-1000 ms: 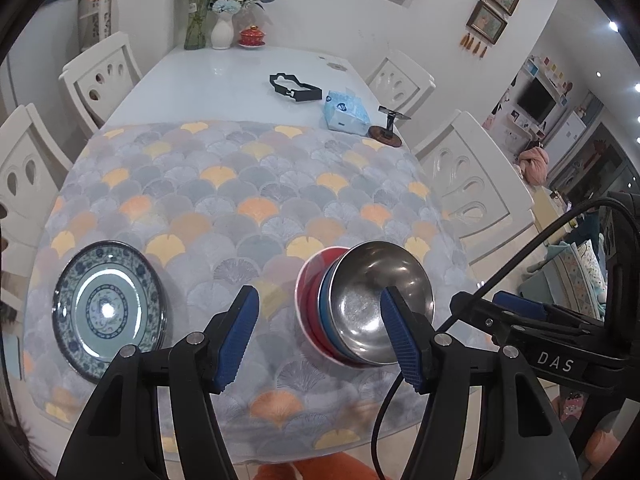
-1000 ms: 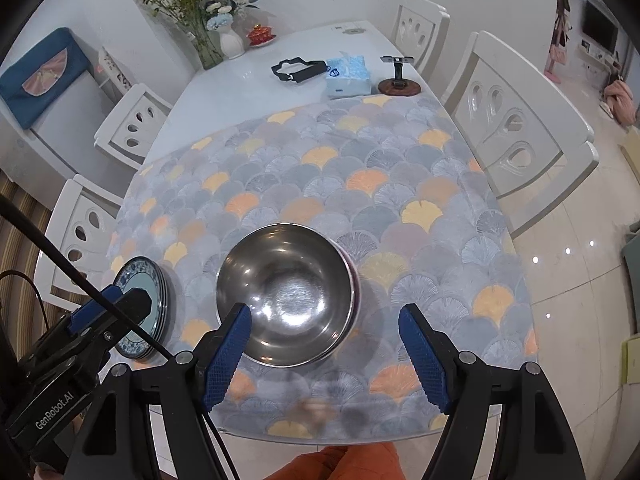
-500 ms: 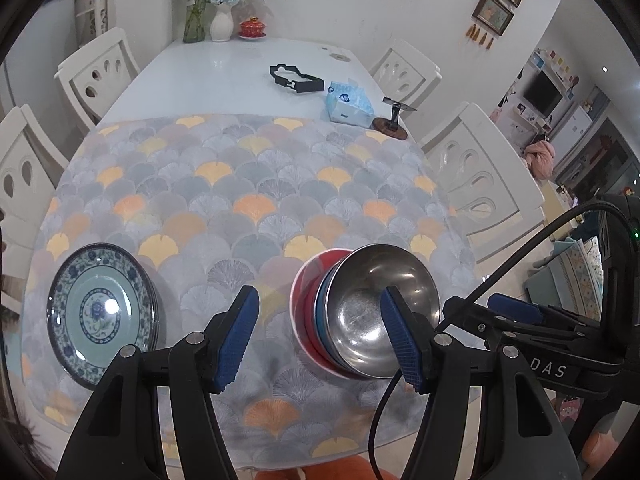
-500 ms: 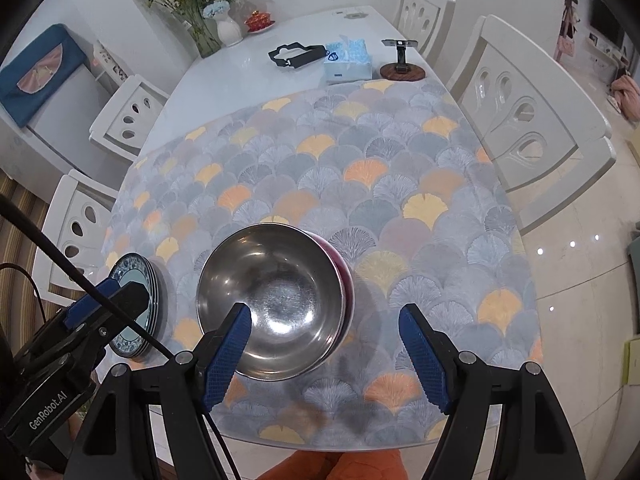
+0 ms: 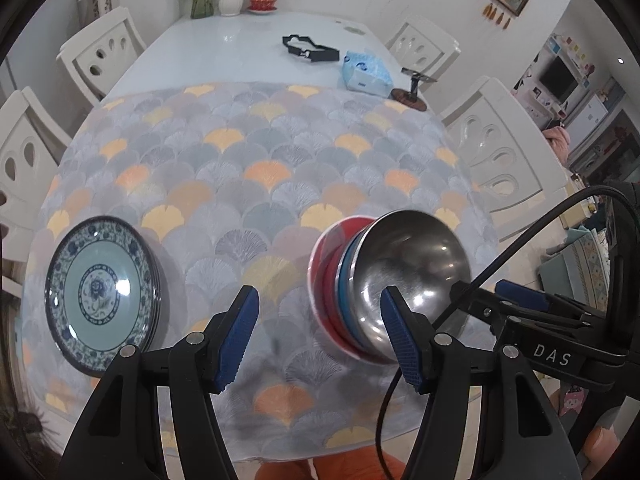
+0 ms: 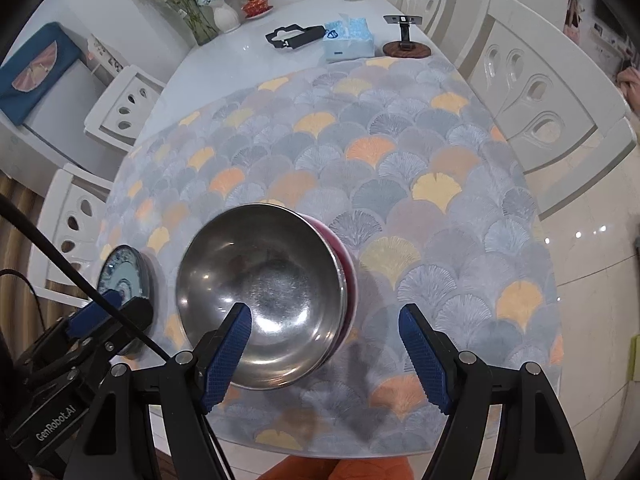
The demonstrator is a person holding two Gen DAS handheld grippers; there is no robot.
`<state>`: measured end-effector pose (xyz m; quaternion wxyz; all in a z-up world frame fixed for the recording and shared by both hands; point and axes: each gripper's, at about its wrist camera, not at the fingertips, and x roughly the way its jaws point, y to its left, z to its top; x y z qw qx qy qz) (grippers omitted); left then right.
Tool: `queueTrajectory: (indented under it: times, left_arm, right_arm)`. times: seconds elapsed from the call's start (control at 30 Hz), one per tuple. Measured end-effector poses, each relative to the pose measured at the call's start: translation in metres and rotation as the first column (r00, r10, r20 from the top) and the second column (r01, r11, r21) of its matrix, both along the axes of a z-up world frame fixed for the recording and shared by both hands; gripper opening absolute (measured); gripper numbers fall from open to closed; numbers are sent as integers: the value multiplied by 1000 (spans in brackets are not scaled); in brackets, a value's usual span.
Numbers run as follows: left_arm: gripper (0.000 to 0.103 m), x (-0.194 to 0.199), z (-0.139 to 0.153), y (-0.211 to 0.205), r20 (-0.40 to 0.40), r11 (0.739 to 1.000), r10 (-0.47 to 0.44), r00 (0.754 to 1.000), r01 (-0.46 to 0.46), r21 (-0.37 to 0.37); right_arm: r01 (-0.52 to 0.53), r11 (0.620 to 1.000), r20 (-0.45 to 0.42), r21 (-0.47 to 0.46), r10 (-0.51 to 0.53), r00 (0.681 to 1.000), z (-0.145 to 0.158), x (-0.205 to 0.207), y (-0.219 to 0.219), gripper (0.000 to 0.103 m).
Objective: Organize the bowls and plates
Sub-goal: 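Close both grippers on the nested bowl stack rim, then lift the bowl stack with both grippers and carry it toward the patterned plates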
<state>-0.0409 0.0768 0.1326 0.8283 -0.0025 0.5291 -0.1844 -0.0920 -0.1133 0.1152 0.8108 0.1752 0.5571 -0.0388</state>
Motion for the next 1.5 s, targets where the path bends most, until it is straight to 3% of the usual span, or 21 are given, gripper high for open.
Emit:
queueTrajectory:
  times: [0.5,0.7,0.93,1.13,1.3,1.4,1.5]
  left_arm:
    - [61,7,-12,7,-23,1000,7,1000,-7,-7]
    - [61,16,-19,12,-71,997,25,997,-30,-64]
    - [61,27,-35,16,-163,980,29,986,-61,-190]
    - [61,36,-56,11,-239,955,12,971,-82,-286]
    - [59,41,-67,4,-256,949,13,967,-92,-303]
    - [53,43,-72,2,-267,947,9,964,-93,-307]
    - [49,43,-79,2,-282,938,12,959,-109,-330]
  right_arm:
    - [-42,996,8,-82,43,999,-6,8,14,74]
    - [-39,997,6,-73,39,999,-8,10,13,74]
    - [12,998,7,59,-12,1000,-18,13,-10,74]
    - [47,974,-8,220,-46,999,-40,16,-24,74]
    - [61,951,0,304,-64,998,-54,19,-33,74]
    - [63,941,-12,334,-62,998,-63,22,-36,74]
    - [55,922,-24,384,-50,998,-74,25,-37,68]
